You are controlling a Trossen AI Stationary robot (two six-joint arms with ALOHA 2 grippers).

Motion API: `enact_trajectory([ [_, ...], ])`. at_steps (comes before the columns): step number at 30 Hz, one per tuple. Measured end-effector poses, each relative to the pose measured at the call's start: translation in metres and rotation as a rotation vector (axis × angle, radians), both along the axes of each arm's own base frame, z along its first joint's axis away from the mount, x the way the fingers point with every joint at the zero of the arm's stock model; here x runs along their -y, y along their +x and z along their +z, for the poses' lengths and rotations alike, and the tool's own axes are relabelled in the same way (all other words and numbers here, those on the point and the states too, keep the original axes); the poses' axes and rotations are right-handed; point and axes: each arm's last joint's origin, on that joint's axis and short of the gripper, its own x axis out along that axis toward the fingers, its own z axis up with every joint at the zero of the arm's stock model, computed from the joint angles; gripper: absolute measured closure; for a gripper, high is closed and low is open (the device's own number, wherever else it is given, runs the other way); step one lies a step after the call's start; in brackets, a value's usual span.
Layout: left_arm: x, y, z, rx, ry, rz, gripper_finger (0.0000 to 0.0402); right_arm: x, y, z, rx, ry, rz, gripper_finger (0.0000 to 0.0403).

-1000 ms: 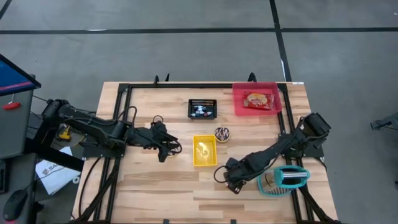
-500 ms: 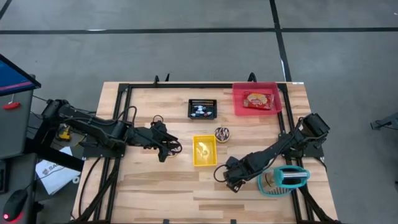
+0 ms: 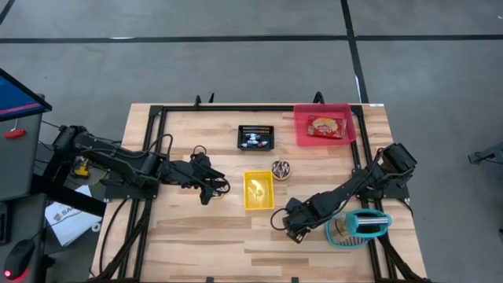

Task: Pick & Place Food Item
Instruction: Put the pink donut into the yellow bin

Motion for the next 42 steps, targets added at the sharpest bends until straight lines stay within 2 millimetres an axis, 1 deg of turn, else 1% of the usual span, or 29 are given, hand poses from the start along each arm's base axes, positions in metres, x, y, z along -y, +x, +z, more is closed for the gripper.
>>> enact_trajectory([
  [7,0.0,0.0,0.0,0.0,0.0,0.0,0.0241,-0.001,0.002,0.0,0.023,0.014,-0.007,0.022],
  [20,0.0,0.0,0.0,0.0,0.0,0.0,0.0241,0.003,0.009,0.001,0.058,0.032,-0.048,0.0237],
  [33,0.0,0.0,0.0,0.0,0.0,0.0,0.0241,0.003,0.009,0.001,0.058,0.032,-0.049,0.0282],
  [37,0.0,0.0,0.0,0.0,0.0,0.0,0.0241,0.003,0.009,0.001,0.061,0.034,-0.049,0.0286],
  [39,0.0,0.0,0.0,0.0,0.0,0.0,0.0241,0.003,0.01,0.003,0.066,0.036,-0.049,0.0286],
  [42,0.0,0.0,0.0,0.0,0.0,0.0,0.0241,0.002,0.017,0.01,0.099,0.043,-0.056,0.0285],
])
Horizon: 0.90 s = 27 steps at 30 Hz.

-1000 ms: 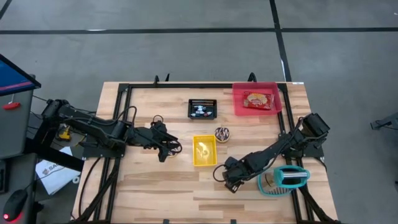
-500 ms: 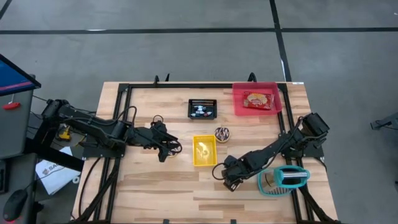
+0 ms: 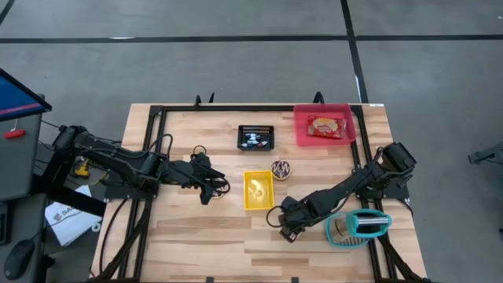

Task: Pick & Place Food Item
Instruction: Put the pink donut into the yellow bin

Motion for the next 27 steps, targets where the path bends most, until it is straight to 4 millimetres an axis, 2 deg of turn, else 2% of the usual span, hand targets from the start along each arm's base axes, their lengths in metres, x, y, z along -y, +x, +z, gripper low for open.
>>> enact_trajectory([
  [7,0.0,0.0,0.0,0.0,0.0,0.0,0.0241,0.006,0.013,0.014,0.04,-0.011,-0.018,0.0285],
  [14,0.0,0.0,0.0,0.001,0.001,0.002,0.0241,0.011,0.033,0.041,0.123,-0.026,0.003,0.0285],
  [21,0.0,0.0,0.0,0.001,0.002,0.004,0.0241,0.036,0.053,0.066,0.188,-0.081,0.011,0.0285],
  [27,0.0,0.0,0.0,0.001,0.004,0.007,0.0241,0.071,0.068,0.076,0.221,-0.111,-0.001,0.0285],
])
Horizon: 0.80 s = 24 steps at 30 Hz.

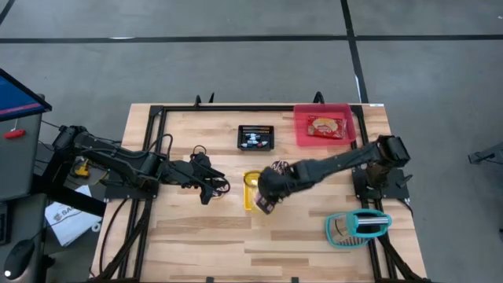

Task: Pick & Place Food Item
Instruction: Put the pink donut into the yellow bin

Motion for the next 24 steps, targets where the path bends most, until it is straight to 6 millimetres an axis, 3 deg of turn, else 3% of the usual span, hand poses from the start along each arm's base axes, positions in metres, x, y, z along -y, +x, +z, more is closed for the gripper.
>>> enact_trajectory([
  [13,0.0,0.0,0.0,-0.004,0.006,-0.003,0.0241,0.059,0.008,0.004,-0.016,-0.022,0.002,0.0285],
  [24,-0.007,-0.001,-0.003,-0.044,0.023,0.023,0.0241,0.08,0.014,-0.004,-0.017,-0.005,0.002,0.0285],
])
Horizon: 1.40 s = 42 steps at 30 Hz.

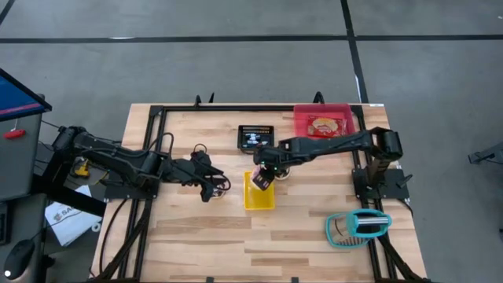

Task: Pick & Place Food Item
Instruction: Put the pink donut into the yellow bin

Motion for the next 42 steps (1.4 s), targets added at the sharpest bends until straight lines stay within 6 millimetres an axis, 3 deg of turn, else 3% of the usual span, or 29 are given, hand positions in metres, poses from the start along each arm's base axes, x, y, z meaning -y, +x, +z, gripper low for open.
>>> enact_trajectory([
  [5,-0.002,0.001,0.001,0.003,0.009,0.001,0.0241,0.0,0.007,-0.017,-0.038,0.019,0.013,0.0285],
  [21,-0.001,0.001,0.0,0.001,0.01,-0.003,0.0241,0.004,0.02,-0.042,-0.084,0.035,0.051,0.0285],
  [42,-0.001,0.001,0.001,0.003,0.013,-0.002,0.0241,0.01,0.023,-0.042,-0.063,0.015,0.087,0.0285],
])
